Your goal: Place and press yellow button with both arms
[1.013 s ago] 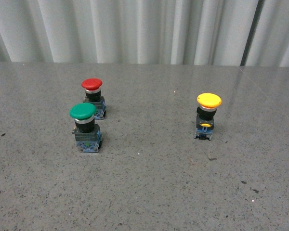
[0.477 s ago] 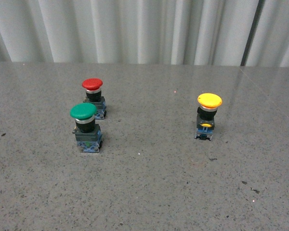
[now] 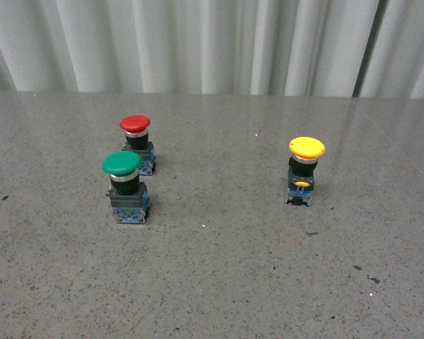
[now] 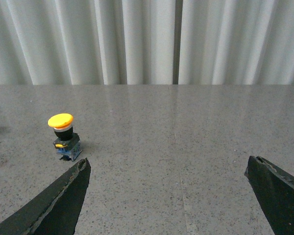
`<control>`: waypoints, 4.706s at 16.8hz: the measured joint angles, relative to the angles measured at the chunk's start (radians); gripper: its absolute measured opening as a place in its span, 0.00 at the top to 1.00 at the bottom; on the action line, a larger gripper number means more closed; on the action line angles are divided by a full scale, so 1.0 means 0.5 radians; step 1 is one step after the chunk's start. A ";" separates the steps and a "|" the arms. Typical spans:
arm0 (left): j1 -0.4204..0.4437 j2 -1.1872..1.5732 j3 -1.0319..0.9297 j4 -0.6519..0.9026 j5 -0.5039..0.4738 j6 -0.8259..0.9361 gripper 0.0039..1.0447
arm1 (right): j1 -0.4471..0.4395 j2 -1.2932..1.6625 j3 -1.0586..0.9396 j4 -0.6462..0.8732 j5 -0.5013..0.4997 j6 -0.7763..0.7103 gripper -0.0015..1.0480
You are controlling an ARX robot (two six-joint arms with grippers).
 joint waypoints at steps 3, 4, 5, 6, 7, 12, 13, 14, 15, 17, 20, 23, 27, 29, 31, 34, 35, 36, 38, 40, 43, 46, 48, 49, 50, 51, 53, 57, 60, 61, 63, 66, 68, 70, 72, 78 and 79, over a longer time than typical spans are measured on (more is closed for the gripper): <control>0.000 0.000 0.000 0.001 -0.001 0.000 0.68 | 0.000 0.000 0.000 0.000 0.001 0.000 0.06; 0.000 0.000 0.000 0.001 -0.001 0.000 0.61 | 0.000 -0.001 0.000 0.000 0.000 0.000 0.06; 0.000 0.000 0.000 0.001 -0.001 0.000 0.51 | -0.002 0.004 0.002 -0.006 -0.008 0.006 0.06; 0.000 0.000 0.000 0.001 -0.002 0.000 0.44 | 0.000 0.060 0.007 0.027 -0.039 0.035 0.06; 0.000 0.000 0.000 0.001 -0.001 0.000 0.37 | -0.003 0.192 0.034 0.140 -0.065 0.039 0.06; 0.000 0.000 0.000 0.001 -0.002 0.001 0.07 | 0.125 1.304 0.528 1.154 -0.115 -0.093 0.06; 0.000 0.000 0.000 0.001 -0.001 0.001 0.06 | 0.236 1.759 0.728 1.355 -0.111 -0.153 0.06; 0.000 0.000 0.000 0.002 -0.002 0.001 0.06 | 0.320 2.117 0.933 1.376 -0.088 -0.167 0.06; 0.000 0.000 0.000 0.001 -0.001 0.001 0.06 | 0.399 2.418 1.142 1.344 -0.046 -0.175 0.06; 0.000 0.000 0.000 0.001 -0.001 0.002 0.06 | 0.497 2.764 1.403 1.245 0.029 -0.186 0.06; 0.000 0.000 0.000 0.001 -0.001 0.001 0.06 | 0.659 3.058 1.572 1.112 0.154 -0.219 0.25; 0.000 0.000 0.000 0.001 -0.002 0.001 0.06 | 0.682 3.083 1.581 1.067 0.176 -0.208 0.42; 0.000 0.000 0.000 0.002 -0.002 0.001 0.06 | 0.721 3.175 1.580 0.996 0.193 -0.155 0.83; 0.000 0.000 0.000 0.002 -0.002 0.001 0.06 | 0.751 3.232 1.580 0.995 0.186 -0.133 0.98; 0.000 0.000 0.000 0.001 -0.001 0.001 0.06 | 0.774 3.288 1.582 0.976 0.178 -0.117 0.98; 0.000 0.000 0.000 0.001 -0.002 0.001 0.06 | 0.777 3.355 1.604 0.971 0.172 -0.109 0.98; 0.000 0.000 0.000 0.001 -0.001 0.001 0.06 | 0.784 3.364 1.604 0.970 0.172 -0.109 0.98; 0.000 0.000 0.000 0.001 -0.001 0.001 0.06 | 0.787 3.368 1.604 0.974 0.172 -0.109 0.98; 0.000 0.000 0.000 0.002 -0.002 0.001 0.06 | 0.787 3.368 1.604 0.979 0.160 -0.109 0.98; 0.000 0.000 0.000 0.001 -0.002 0.002 0.06 | 0.791 3.381 1.604 0.982 0.150 -0.109 0.98; 0.000 0.000 0.000 0.001 -0.002 0.001 0.06 | 0.798 3.444 1.603 0.975 0.150 -0.109 0.98; 0.000 0.000 0.000 0.001 -0.001 0.002 0.06 | 0.797 3.455 1.604 0.937 0.159 -0.110 0.98; 0.000 0.000 0.000 0.001 -0.002 0.001 0.06 | 0.797 3.457 1.608 0.900 0.175 -0.111 0.98; 0.000 0.000 0.000 0.001 -0.001 0.001 0.06 | 0.797 3.458 1.611 0.882 0.175 -0.110 0.98; 0.000 0.000 0.000 0.002 -0.001 0.002 0.06 | 0.797 3.462 1.613 0.869 0.180 -0.110 0.98; 0.000 0.000 0.000 0.001 -0.002 0.001 0.06 | 0.797 3.462 1.615 0.864 0.182 -0.111 0.98; 0.000 0.000 0.000 0.001 -0.002 0.002 0.06 | 0.794 3.456 1.607 0.922 0.185 -0.104 0.98; 0.000 0.000 0.000 0.002 -0.001 0.001 0.06 | 0.777 3.113 1.570 1.165 0.209 0.021 0.98; 0.000 0.000 0.000 0.001 -0.001 0.001 0.06 | 0.827 2.767 1.490 1.255 0.112 0.192 0.98; 0.000 0.000 0.000 0.002 -0.001 0.002 0.06 | 0.827 2.724 1.463 1.246 0.114 0.204 0.98; 0.000 0.000 0.000 0.001 -0.001 0.001 0.06 | 0.829 2.679 1.431 1.239 0.112 0.222 0.98; 0.000 0.000 0.000 0.002 -0.001 0.002 0.06 | 0.838 2.411 1.237 1.189 0.101 0.319 0.98; 0.000 0.000 0.000 0.001 -0.001 0.001 0.06 | 0.779 1.997 1.008 1.082 0.057 0.415 0.98; 0.000 0.000 0.000 0.002 -0.001 0.002 0.06 | 0.686 1.567 0.876 0.700 0.369 0.305 0.98; 0.000 0.000 0.000 0.001 -0.002 0.001 0.06 | 0.320 1.047 0.613 0.277 0.325 0.099 0.98; 0.000 0.000 0.000 0.002 -0.001 0.002 0.06 | 0.000 0.587 0.277 0.266 0.000 0.015 0.98; 0.000 0.000 0.000 0.002 -0.001 0.001 0.06 | 0.000 0.544 0.247 0.269 0.000 0.014 0.98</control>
